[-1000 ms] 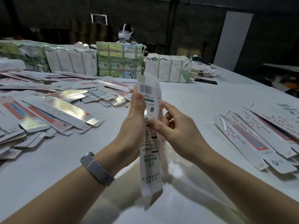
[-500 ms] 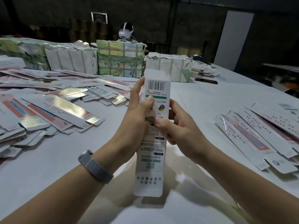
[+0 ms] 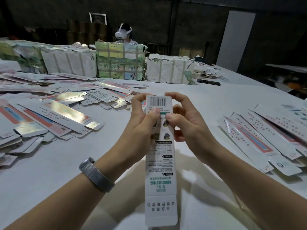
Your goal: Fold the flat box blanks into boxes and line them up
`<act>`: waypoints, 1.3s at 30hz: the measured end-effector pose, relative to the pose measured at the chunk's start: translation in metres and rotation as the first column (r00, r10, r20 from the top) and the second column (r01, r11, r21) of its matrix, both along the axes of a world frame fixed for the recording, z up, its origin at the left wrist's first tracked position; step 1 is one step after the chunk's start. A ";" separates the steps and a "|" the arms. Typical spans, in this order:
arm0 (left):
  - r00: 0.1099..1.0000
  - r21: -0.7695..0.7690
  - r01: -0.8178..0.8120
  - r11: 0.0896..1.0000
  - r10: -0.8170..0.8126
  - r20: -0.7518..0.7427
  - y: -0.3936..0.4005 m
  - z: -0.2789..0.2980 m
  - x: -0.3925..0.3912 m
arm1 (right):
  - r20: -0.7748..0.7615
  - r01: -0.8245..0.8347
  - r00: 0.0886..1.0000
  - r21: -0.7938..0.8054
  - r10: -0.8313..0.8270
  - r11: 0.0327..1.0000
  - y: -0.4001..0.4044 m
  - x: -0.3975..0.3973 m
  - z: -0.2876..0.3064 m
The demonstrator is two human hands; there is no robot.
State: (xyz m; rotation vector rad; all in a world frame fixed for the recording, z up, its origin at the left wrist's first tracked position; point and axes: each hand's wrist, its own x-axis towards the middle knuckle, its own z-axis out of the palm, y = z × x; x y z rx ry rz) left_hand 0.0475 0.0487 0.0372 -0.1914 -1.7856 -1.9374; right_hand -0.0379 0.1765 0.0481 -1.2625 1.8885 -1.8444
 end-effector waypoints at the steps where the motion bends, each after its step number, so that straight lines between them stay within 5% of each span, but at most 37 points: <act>1: 1.000 -0.013 0.011 1.000 -0.011 0.005 -0.001 0.000 -0.001 | 0.005 -0.007 1.000 -0.007 0.007 1.000 0.001 0.000 0.000; 15: 0.998 -0.024 0.055 0.998 -0.054 0.027 0.007 -0.003 0.000 | 0.162 -0.029 0.984 -0.295 0.080 0.955 0.001 -0.005 0.004; 20: 0.993 0.026 0.104 0.994 -0.105 0.052 0.006 -0.003 0.000 | 0.187 -0.037 0.978 -0.267 0.090 0.963 0.002 -0.002 0.007; 29: 0.996 -0.137 0.085 0.987 -0.088 -0.016 0.010 -0.001 -0.007 | 0.300 -0.053 0.948 -0.189 0.110 0.980 0.004 -0.009 0.021; 39: 0.982 -0.154 0.185 0.971 -0.189 -0.009 0.000 0.016 -0.015 | 0.136 0.130 0.985 -0.204 -0.103 0.970 0.000 -0.016 0.040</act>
